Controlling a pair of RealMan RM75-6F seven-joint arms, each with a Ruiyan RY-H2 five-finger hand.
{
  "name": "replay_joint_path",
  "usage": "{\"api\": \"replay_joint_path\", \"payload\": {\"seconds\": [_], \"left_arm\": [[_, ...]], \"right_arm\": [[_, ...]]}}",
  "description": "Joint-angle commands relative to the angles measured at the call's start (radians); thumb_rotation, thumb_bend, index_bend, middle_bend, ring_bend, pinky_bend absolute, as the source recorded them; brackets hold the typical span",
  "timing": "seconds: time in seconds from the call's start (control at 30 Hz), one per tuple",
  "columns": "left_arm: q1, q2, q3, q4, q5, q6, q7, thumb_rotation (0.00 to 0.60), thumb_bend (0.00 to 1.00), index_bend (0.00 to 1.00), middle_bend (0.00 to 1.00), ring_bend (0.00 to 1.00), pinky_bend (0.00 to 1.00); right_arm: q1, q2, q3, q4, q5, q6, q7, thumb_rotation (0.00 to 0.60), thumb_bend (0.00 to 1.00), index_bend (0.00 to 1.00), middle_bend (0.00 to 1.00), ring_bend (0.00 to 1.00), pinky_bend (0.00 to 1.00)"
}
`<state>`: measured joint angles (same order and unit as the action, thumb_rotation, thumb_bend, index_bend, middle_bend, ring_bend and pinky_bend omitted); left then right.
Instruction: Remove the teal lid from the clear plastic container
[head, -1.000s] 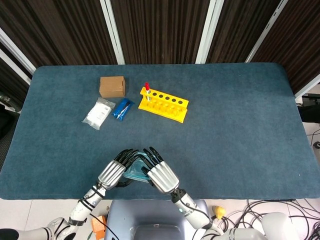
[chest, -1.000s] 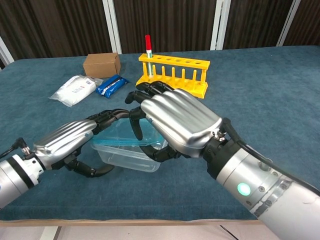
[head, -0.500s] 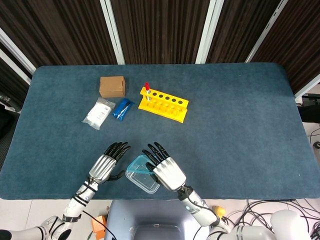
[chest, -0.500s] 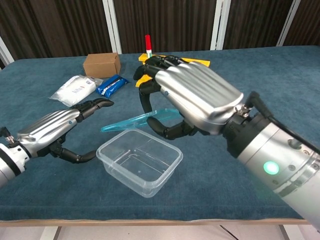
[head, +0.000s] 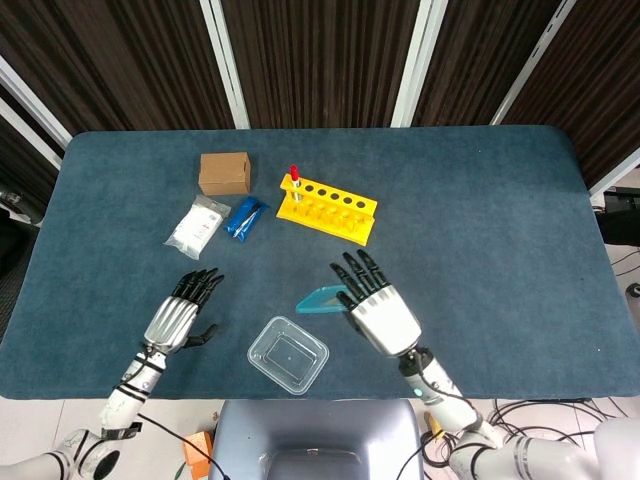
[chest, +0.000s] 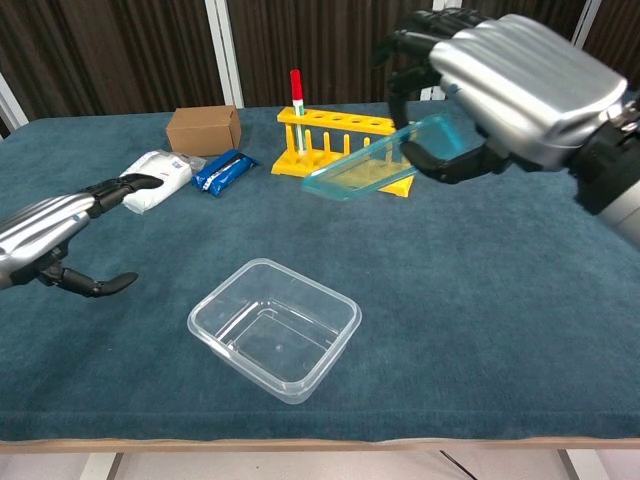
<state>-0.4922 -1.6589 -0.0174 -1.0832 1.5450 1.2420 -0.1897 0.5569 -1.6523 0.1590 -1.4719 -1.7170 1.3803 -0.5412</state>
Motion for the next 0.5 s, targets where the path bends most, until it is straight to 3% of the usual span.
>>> {"api": "replay_joint_path", "payload": {"seconds": [0.03,0.33,0.43,0.47,0.5], "left_arm": [[0.014,0.026,0.003,-0.001,-0.002,0.012,-0.011,0.6,0.32,0.0,0.0,0.0,0.07],[0.042,0.062,0.042,-0.031,0.016,0.012,-0.011,0.6,0.31,0.0,0.0,0.0,0.07],[0.048,0.068,0.047,-0.044,0.026,0.023,-0.002,0.6,0.31,0.0,0.0,0.0,0.06],[0.05,0.071,0.048,-0.048,0.029,0.025,-0.001,0.6,0.31,0.0,0.0,0.0,0.06],[0.051,0.073,0.049,-0.053,0.031,0.028,0.0,0.6,0.31,0.0,0.0,0.0,0.06]], "right_arm": [[-0.023,0.05,0.016,0.118,0.028,0.022,0.073,0.6,0.48,0.81,0.19,0.07,0.13],[-0.025,-0.077,0.001,0.465,0.123,-0.037,0.264,0.6,0.48,0.76,0.2,0.08,0.13],[-0.033,-0.108,-0.019,0.53,0.14,-0.06,0.327,0.6,0.47,0.53,0.19,0.08,0.13],[-0.036,-0.11,-0.028,0.535,0.14,-0.068,0.341,0.6,0.42,0.37,0.16,0.06,0.11],[-0.04,-0.107,-0.039,0.533,0.143,-0.081,0.355,0.6,0.38,0.27,0.13,0.05,0.1]]}}
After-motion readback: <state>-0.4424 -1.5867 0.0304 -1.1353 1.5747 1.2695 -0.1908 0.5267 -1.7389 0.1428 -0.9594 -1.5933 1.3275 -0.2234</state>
